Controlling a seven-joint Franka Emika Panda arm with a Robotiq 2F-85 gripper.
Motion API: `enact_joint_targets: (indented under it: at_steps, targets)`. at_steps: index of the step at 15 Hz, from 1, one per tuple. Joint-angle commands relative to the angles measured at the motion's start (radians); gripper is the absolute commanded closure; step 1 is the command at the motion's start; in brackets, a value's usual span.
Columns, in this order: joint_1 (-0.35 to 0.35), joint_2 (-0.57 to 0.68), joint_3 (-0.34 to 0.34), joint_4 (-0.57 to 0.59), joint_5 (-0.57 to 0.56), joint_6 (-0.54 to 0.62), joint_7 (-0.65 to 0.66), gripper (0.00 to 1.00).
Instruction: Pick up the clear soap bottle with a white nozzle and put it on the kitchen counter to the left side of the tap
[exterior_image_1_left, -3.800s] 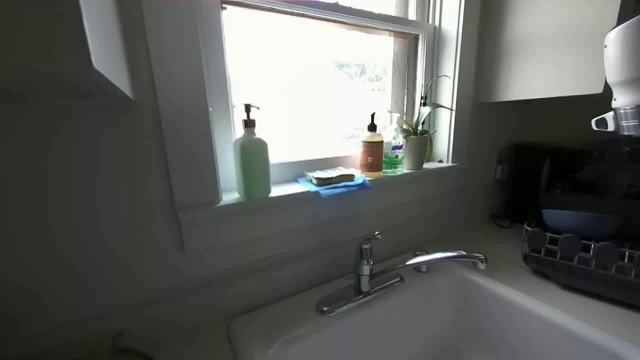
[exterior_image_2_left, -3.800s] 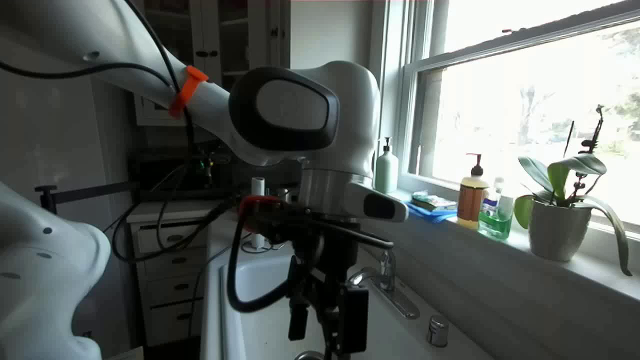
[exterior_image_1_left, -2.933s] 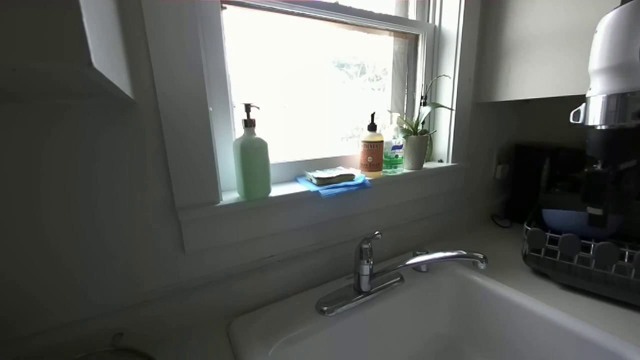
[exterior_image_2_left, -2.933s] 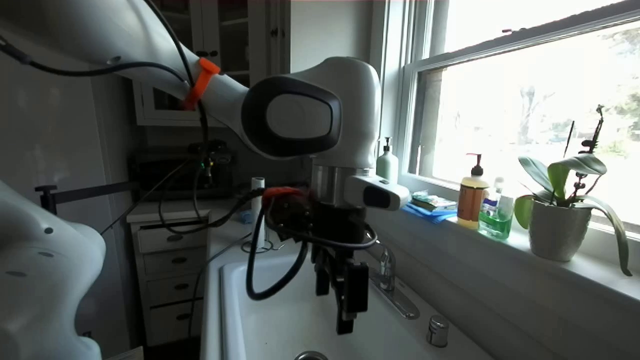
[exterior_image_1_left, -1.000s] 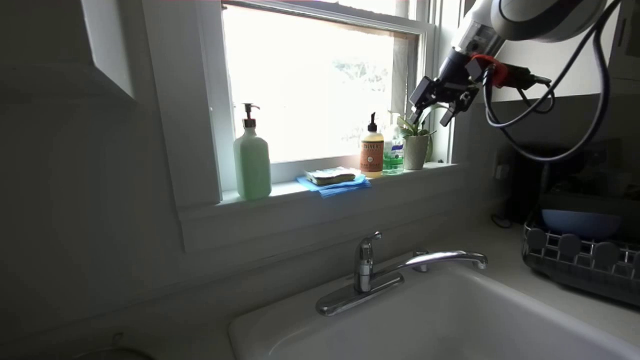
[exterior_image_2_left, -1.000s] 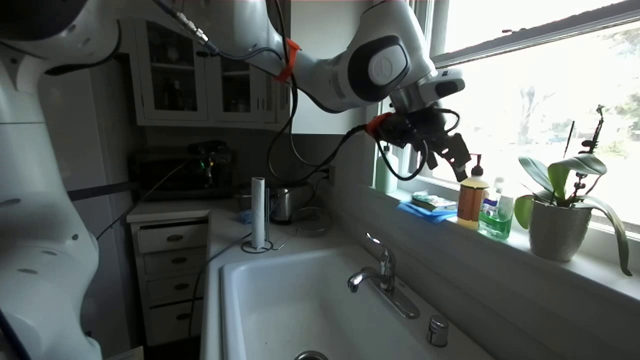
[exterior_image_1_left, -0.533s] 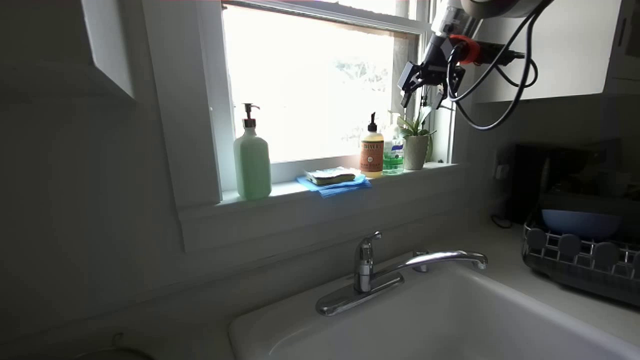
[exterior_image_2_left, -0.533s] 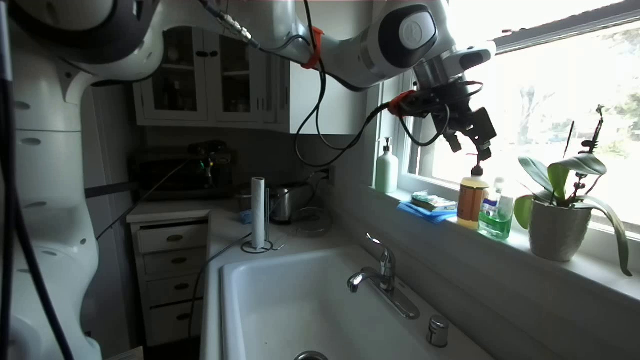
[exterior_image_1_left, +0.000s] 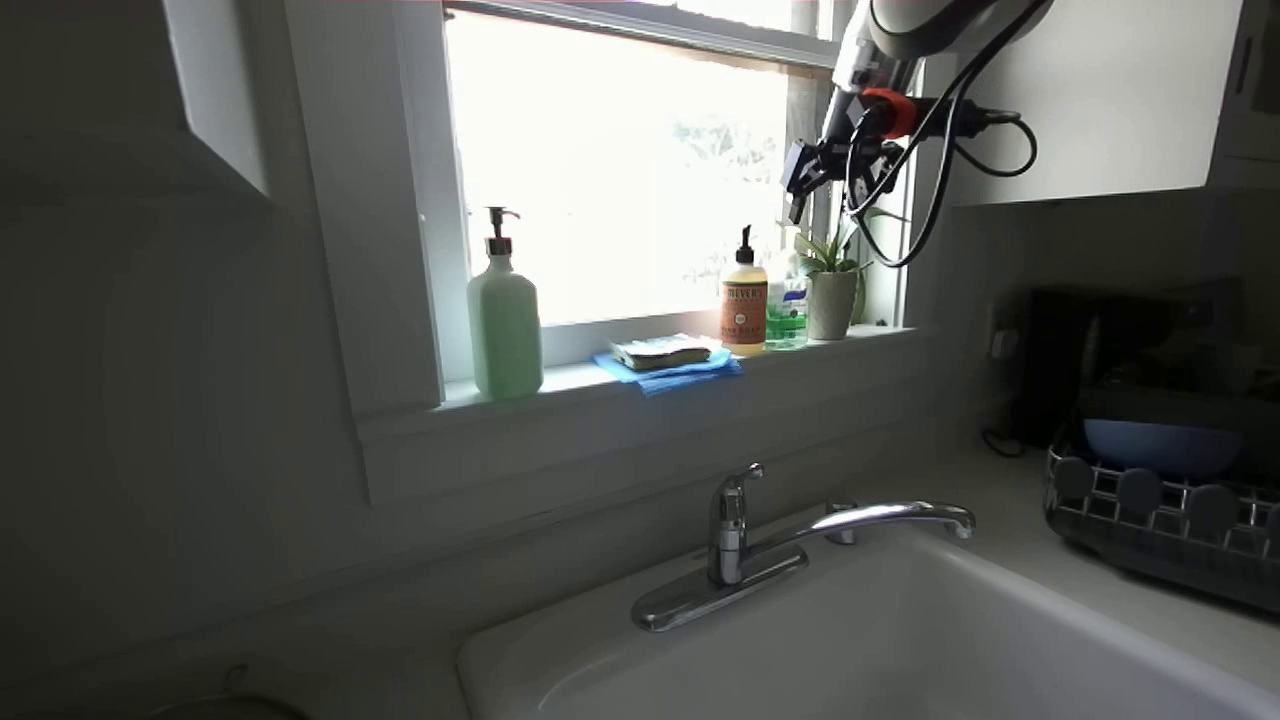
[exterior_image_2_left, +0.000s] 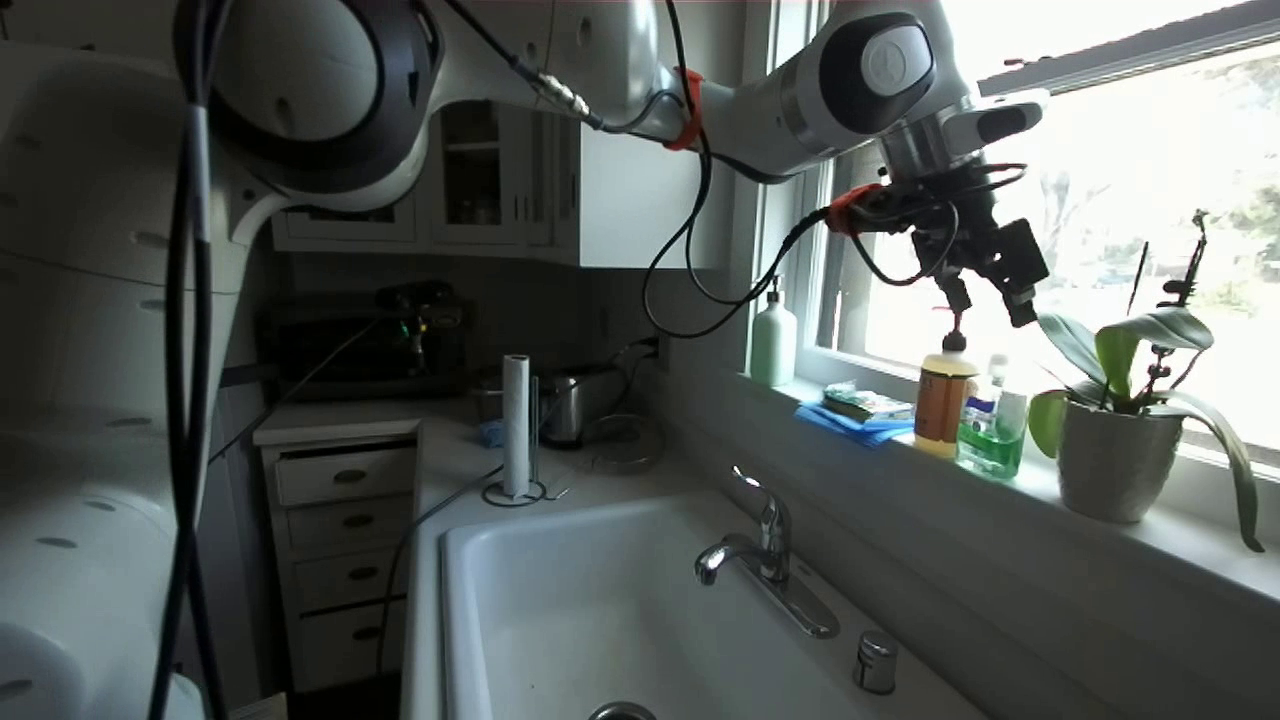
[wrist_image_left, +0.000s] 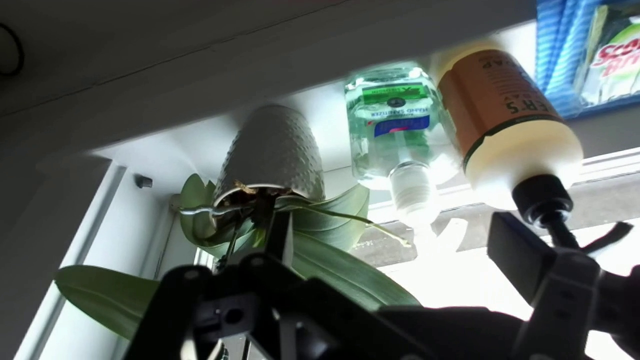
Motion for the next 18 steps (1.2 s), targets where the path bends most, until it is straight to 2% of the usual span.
enact_joint_targets:
  at_steps: [1, 6, 8, 18]
  targets:
    - [-0.002, 0.096, -0.011, 0.142, 0.044, -0.036, 0.01, 0.0]
    - [-0.01, 0.153, 0.0, 0.203, 0.048, -0.043, 0.035, 0.02]
    - [-0.011, 0.17, 0.002, 0.223, 0.059, -0.05, 0.037, 0.27]
    - [-0.01, 0.206, 0.003, 0.296, 0.084, -0.098, 0.027, 0.97]
